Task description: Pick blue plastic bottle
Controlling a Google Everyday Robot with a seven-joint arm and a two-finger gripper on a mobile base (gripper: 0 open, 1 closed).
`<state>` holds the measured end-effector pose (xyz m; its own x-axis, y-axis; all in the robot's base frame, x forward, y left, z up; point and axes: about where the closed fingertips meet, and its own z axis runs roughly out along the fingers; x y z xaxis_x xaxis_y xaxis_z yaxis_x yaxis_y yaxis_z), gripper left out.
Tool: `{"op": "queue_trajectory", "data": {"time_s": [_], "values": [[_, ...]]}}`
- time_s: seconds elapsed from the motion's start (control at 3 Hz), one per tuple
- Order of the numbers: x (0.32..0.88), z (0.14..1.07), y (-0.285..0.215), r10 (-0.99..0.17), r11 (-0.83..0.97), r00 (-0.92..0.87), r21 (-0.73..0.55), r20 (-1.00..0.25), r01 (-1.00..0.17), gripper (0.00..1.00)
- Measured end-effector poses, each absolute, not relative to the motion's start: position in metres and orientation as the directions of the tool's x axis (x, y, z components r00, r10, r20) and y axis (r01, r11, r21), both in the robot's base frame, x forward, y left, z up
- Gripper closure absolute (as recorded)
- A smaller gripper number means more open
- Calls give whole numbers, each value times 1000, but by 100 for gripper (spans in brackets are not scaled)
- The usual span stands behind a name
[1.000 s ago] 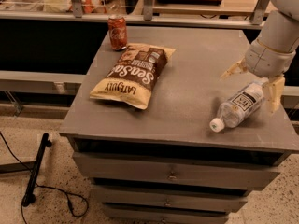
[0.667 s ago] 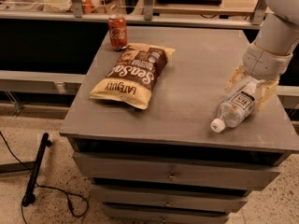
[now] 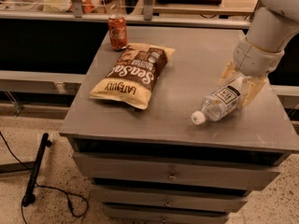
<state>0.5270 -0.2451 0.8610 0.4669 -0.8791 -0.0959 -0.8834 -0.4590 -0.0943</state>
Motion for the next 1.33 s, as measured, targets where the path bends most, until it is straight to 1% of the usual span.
{"op": "queue_trajectory", "data": {"time_s": [0.33, 0.67, 1.0, 1.33], "values": [[521, 894, -236, -928, -313, 336, -155, -158, -937, 100], [511, 922, -251, -937, -114, 164, -174, -308, -978, 100], [511, 941, -255, -864, 81, 16, -170, -504, -982, 100], [517, 959, -234, -734, 199, -61, -129, -676, -971, 100]]}}
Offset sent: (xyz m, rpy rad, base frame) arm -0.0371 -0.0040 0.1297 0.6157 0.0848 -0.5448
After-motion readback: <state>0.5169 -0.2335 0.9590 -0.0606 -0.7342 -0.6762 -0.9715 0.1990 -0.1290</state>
